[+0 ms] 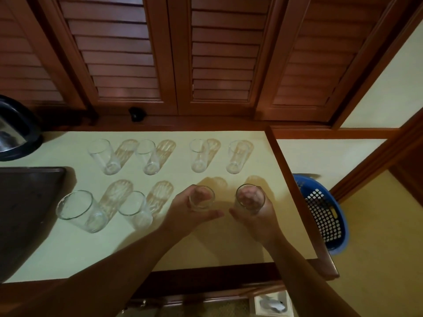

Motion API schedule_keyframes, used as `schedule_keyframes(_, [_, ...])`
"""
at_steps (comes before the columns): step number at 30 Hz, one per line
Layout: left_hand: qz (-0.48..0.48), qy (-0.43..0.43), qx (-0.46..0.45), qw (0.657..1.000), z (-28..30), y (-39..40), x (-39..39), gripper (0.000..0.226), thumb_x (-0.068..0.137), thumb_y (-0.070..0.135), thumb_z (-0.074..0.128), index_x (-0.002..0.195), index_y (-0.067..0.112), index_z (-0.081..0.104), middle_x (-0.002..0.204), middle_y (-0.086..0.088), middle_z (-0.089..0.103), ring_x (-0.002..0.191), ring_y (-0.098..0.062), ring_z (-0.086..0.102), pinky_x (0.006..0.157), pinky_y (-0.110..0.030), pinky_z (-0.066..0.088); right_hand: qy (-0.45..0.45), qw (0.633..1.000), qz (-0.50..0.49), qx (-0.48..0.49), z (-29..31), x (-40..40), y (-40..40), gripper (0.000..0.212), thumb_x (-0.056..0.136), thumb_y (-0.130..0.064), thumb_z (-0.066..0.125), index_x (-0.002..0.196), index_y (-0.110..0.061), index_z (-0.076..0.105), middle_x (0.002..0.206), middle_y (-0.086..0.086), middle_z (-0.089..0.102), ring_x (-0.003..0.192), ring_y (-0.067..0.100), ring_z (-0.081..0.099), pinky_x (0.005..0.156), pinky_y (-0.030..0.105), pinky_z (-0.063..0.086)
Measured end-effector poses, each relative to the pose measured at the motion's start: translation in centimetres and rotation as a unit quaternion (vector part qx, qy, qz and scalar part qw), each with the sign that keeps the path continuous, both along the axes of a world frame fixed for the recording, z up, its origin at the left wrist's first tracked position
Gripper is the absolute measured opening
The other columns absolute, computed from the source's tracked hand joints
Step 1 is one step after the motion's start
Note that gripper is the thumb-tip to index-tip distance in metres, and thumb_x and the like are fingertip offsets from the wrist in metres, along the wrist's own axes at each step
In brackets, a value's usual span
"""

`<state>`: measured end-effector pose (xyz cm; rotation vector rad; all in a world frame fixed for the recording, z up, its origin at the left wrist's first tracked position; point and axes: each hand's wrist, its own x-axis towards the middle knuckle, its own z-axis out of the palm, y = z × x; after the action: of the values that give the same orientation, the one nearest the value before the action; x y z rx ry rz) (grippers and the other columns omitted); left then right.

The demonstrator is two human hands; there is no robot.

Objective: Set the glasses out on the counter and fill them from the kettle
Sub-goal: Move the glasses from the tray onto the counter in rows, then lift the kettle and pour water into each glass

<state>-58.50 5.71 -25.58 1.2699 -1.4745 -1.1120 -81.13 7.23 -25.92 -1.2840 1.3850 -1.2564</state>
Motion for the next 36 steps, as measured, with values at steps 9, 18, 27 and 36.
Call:
schedule_keyframes(9, [-0.066, 0.003, 0.114, 0.991, 7.0, 1.0, 1.2, 0.144, 0.04, 0.038, 0.105, 0.165, 0.032, 0.034, 0.165, 0.012, 0.042, 0.15, 0.004, 0.035, 0.107, -0.01, 0.038, 0.229, 0.971, 0.059, -0.021, 4.5, -1.4, 2.6, 0.123, 0.063, -0.069, 0.086, 0.161, -0.02, 0.03, 0.17, -0.009, 0.024, 0.148, -0.014, 0.023, 0.112, 0.004, 0.024])
schedule_keyframes(18, [-0.102, -0.083, 0.045, 0.99, 19.5, 0.4, 13.5, 0.113, 0.047, 0.051, 0.1, 0.149, 0.044, 0.054, 0.145, 0.017, 0.065, 0.136, 0.0, 0.061, 0.113, -0.026, 0.05, 0.154, 0.971, 0.122, -0.14, 16.7, 9.5, -2.3, 0.068, 0.084, -0.046, 0.077, 0.145, -0.03, 0.052, 0.142, -0.015, 0.062, 0.139, 0.0, 0.051, 0.118, 0.032, 0.037])
schedule_keyframes(27, [0.189, -0.053, 0.006, 0.981, 20.7, -2.5, 39.9, 0.047, 0.082, 0.016, 0.088, 0.124, 0.016, 0.066, 0.109, -0.005, 0.075, 0.105, -0.026, 0.074, 0.089, -0.041, 0.062, 0.167, 0.943, 0.259, -0.124, 18.7, 33.6, -8.8, 0.032, 0.089, -0.045, 0.076, 0.118, -0.038, 0.068, 0.107, -0.013, 0.078, 0.104, 0.001, 0.069, 0.092, 0.029, 0.053])
schedule_keyframes(36, [0.272, -0.063, 0.072, 0.958, 14.2, -7.6, 59.9, 0.066, 0.081, 0.029, 0.093, 0.134, 0.02, 0.056, 0.133, -0.012, 0.066, 0.125, -0.036, 0.067, 0.085, -0.041, 0.057, 0.06, 0.981, 0.162, -0.082, 14.5, 54.3, -16.3, 0.034, 0.079, -0.054, 0.076, 0.103, -0.03, 0.07, 0.097, -0.003, 0.075, 0.09, 0.015, 0.073, 0.079, 0.035, 0.058])
